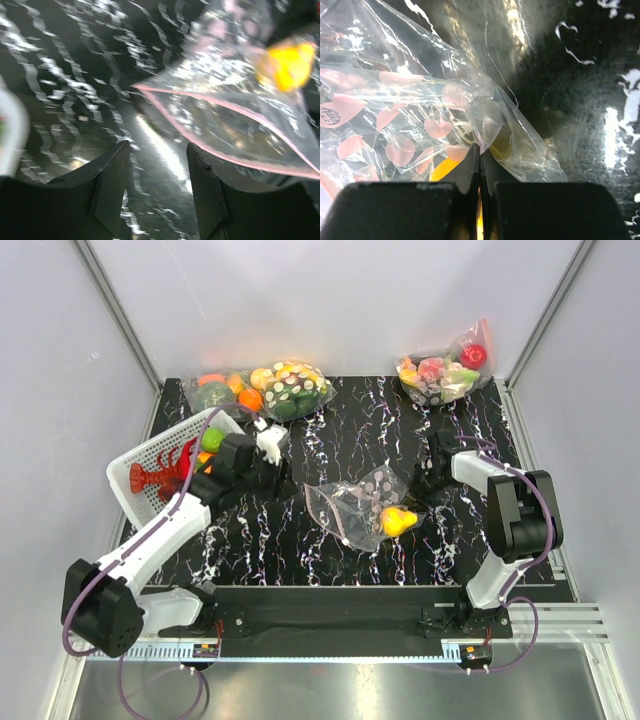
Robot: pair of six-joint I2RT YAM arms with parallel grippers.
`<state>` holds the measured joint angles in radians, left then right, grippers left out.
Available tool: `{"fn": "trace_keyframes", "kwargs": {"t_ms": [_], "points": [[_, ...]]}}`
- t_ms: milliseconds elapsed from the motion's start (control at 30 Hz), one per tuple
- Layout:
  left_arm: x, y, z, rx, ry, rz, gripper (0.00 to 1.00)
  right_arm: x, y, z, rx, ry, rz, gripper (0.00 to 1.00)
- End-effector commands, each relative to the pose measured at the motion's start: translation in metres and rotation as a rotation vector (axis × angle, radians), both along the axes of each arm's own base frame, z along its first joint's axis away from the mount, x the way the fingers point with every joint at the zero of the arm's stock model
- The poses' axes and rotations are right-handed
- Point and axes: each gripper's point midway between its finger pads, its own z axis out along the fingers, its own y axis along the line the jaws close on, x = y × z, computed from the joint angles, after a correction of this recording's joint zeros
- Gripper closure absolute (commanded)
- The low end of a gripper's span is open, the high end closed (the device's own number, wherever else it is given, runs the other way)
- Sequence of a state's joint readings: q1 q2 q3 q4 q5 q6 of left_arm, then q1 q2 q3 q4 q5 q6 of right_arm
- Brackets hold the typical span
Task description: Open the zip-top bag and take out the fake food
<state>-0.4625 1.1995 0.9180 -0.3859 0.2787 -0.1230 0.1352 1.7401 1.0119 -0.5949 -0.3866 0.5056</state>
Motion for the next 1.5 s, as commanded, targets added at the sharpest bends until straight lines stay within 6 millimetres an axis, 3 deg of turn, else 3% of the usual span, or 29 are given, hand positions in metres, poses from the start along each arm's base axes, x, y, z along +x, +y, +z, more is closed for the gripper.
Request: {"fn": "trace_keyframes", "kwargs": {"t_ms": [0,167,367,433,733,1100,1367,1433,1467], "points": [[-0.012,-0.024,0.010,-0.107,-0.019,-0.045,0.47,0.020,0.007,0.010,0.047,-0.045,-0.011,1.00],[-0.026,-0.051,0.005,-0.117,0.008,-0.102,0.47,0.023,0.009,0.012,0.059,-0.050,-0.011,1.00],[-0.037,-0.081,-0.016,-0.138,0.059,-0.159,0.48,0.022,0.012,0.014,0.076,-0.046,-0.016,1.00],[-0.042,-0.089,-0.028,-0.124,0.088,-0.174,0.49,0.022,0.012,0.015,0.077,-0.049,-0.014,1.00],[-0.053,-0.111,-0.047,-0.112,0.122,-0.216,0.50,0.022,0.013,0.017,0.083,-0.051,-0.018,1.00],[-0.053,-0.145,-0.099,-0.112,0.142,-0.253,0.41,0.016,0.023,0.014,0.156,-0.017,-0.052,1.00],[-0.046,-0.160,-0.103,-0.148,0.107,-0.260,0.39,0.012,0.027,0.003,0.186,0.017,-0.094,1.00],[-0.047,-0.160,-0.112,-0.131,0.124,-0.257,0.39,0.013,0.023,0.010,0.163,-0.007,-0.079,0.95],[-0.047,-0.159,-0.115,-0.126,0.126,-0.253,0.39,0.018,0.017,0.014,0.120,-0.043,-0.067,0.83]]}}
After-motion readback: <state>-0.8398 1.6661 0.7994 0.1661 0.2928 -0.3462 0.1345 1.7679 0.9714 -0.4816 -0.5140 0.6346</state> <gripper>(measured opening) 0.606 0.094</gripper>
